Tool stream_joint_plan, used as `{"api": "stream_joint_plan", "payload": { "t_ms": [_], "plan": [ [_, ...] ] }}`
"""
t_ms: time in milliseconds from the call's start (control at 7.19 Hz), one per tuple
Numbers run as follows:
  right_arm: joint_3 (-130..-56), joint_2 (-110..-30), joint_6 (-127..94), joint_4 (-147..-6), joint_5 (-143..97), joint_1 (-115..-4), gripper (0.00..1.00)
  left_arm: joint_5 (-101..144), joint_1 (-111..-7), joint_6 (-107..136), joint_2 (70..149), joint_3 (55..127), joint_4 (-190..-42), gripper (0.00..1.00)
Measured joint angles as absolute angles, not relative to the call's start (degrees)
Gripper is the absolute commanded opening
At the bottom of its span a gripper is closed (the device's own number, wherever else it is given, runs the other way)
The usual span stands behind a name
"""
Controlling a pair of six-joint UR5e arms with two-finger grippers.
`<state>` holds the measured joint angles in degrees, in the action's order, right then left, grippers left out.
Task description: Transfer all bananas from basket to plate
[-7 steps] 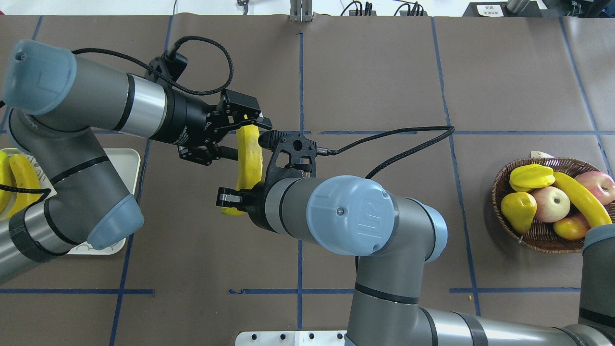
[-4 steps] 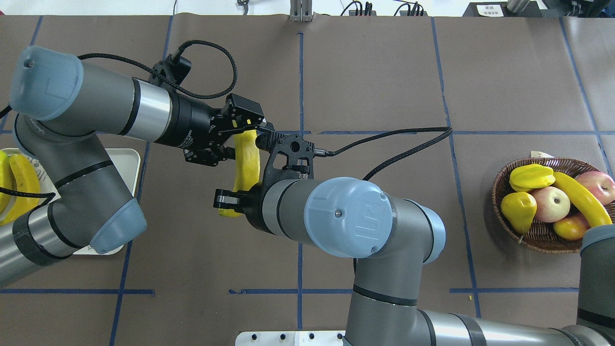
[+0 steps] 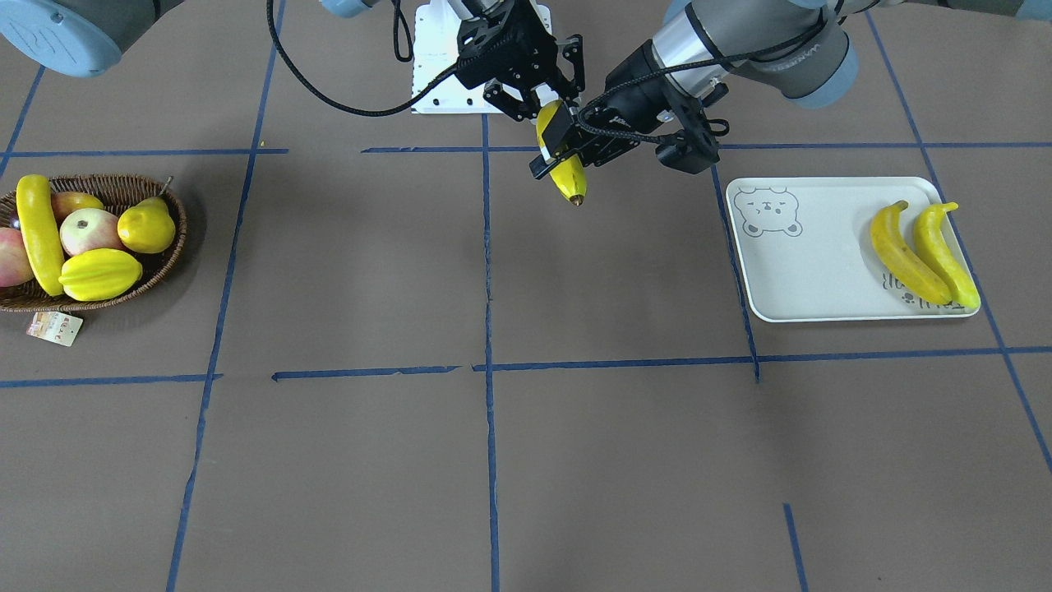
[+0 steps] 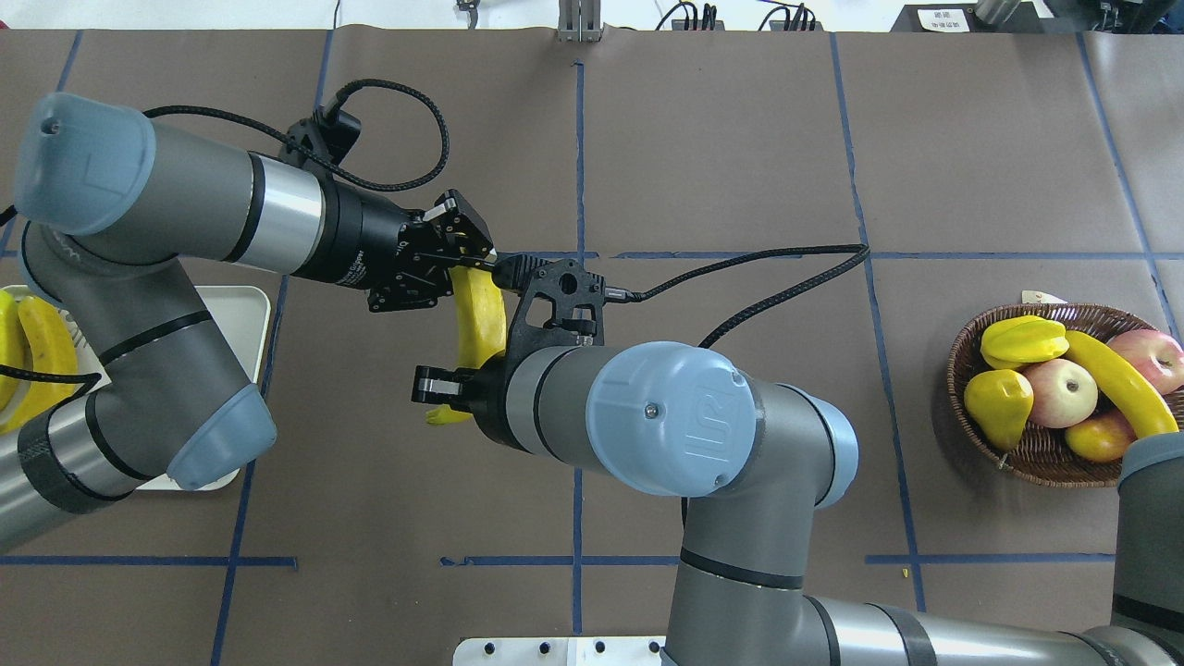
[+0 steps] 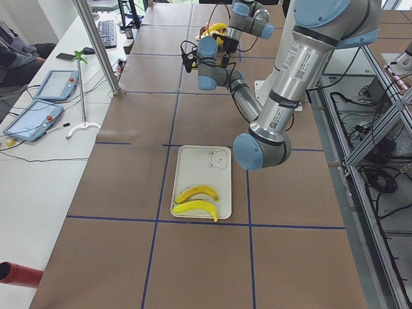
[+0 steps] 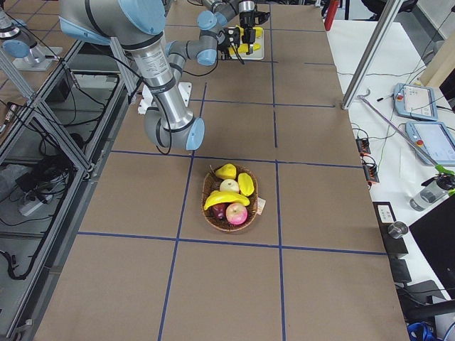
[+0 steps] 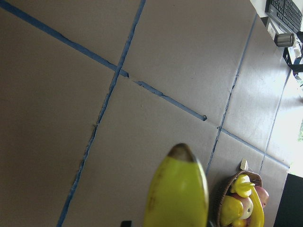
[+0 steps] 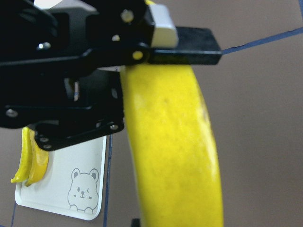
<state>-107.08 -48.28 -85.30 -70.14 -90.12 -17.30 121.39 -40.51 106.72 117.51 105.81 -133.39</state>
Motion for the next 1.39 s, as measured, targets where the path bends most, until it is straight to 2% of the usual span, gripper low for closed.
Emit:
{"api": "stream_joint_plan", "payload": {
  "t_ms": [556,974,1391],
  "plan": [
    [-109.31,-49.34,-84.82,-70.29,-91.0,-17.59,1.0,121.09,-40.72,106.68,116.68,105.82,-133.2,0.0],
    [-114.91,-56.68,-84.33,-70.75,-99.13,-22.01,1.0,120.8,-43.17,105.23,112.27,105.88,-132.63,0.0],
    [-115.36,-61.55,-76.27,-74.92,-105.91,-27.85,1.0,119.3,-46.69,100.83,106.19,106.2,-127.83,0.0]
  ]
}}
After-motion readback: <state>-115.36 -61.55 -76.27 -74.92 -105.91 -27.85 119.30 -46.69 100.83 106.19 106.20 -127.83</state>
